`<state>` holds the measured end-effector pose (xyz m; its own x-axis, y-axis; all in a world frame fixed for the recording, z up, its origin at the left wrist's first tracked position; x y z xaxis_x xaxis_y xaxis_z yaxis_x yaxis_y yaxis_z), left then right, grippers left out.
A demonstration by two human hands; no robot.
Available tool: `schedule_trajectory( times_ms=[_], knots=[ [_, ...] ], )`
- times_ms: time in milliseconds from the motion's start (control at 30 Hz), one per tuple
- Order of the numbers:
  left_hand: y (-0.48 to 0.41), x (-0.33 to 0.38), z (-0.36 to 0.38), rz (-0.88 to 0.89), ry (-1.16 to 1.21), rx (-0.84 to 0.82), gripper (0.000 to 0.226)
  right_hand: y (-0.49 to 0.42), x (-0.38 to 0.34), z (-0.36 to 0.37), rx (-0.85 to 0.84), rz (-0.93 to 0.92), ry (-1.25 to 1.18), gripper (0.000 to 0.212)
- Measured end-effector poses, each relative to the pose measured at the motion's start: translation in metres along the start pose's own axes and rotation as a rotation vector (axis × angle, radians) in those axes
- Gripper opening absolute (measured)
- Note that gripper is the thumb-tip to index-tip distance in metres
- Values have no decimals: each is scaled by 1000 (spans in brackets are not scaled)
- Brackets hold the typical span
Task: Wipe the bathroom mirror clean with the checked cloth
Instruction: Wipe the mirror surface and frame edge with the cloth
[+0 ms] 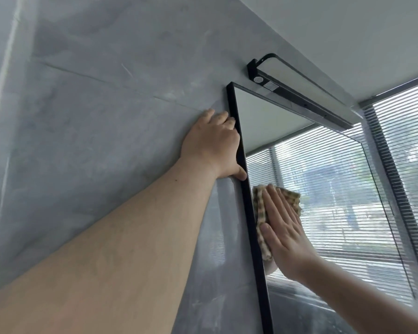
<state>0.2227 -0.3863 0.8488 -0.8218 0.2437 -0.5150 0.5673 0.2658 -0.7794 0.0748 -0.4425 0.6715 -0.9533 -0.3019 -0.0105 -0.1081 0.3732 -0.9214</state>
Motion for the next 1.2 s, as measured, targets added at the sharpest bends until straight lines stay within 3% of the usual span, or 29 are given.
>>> schedule_trajectory(
  times_ms=[133,333,700,900,1200],
  knots=[
    [6,4,3,-4,21,24,101,-52,2,-24,24,35,-26,67],
    [6,4,3,-17,42,27,99,-112,5,-41,121,90,-41,62],
    [13,8,4,-56,49,30,87,-14,16,5,148,-21,-42,62],
    [14,9,6,-68,44,39,86,49,23,27,135,-218,1,61],
    [25,17,15,-48,-91,-42,94,48,20,22,108,-277,60,61]
  ],
)
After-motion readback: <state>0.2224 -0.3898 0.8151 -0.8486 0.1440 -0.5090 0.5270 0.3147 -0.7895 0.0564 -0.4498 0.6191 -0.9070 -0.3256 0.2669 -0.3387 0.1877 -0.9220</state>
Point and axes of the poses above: each hand's wrist, its own y-axis away from the middle knuckle, its own z-axis out of the palm, x = y × z, the point moved 4 cm from there along -y, towards the middle knuckle, and after that the axes turned 10 degrees about y, right-handed, at the moved point
